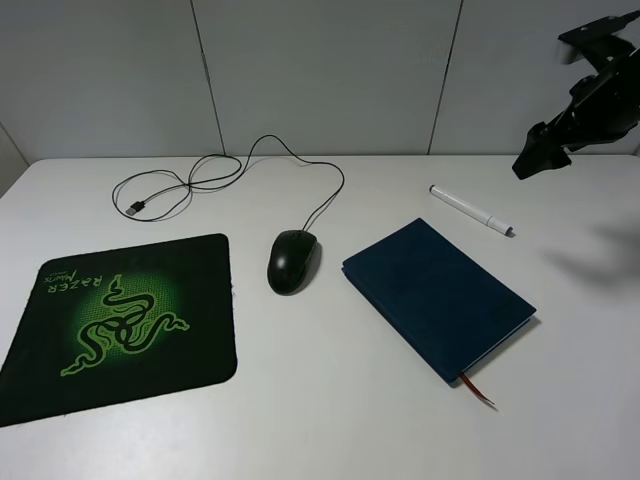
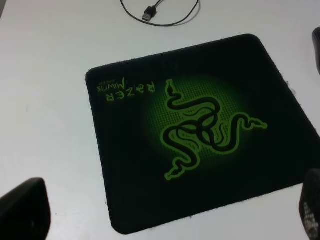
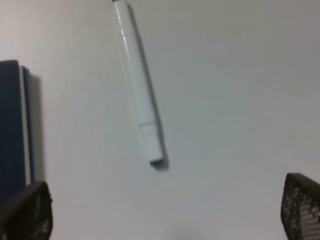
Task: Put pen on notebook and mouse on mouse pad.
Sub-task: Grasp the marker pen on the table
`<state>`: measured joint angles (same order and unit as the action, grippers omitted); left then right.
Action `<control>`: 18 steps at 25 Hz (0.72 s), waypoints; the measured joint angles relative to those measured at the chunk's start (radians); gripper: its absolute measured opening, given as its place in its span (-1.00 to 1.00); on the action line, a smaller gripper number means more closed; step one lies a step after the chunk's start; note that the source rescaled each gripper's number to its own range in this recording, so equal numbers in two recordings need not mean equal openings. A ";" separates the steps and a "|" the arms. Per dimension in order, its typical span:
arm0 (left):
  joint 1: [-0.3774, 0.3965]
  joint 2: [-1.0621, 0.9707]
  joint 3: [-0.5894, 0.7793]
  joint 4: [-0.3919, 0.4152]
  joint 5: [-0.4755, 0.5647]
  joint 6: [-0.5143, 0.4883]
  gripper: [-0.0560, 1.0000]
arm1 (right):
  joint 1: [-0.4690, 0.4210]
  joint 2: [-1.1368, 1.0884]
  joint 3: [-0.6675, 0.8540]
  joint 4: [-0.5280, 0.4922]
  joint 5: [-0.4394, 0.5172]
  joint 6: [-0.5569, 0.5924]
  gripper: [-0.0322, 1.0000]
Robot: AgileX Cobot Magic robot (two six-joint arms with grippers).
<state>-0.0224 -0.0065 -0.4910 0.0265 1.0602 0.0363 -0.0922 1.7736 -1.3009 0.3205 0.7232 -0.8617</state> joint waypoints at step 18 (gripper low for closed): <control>0.000 0.000 0.000 0.000 0.000 0.000 1.00 | 0.119 0.382 -0.374 -0.081 0.145 0.055 1.00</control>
<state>-0.0224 -0.0065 -0.4910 0.0265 1.0602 0.0363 0.0268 2.1557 -1.6744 0.2394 0.8681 -0.8069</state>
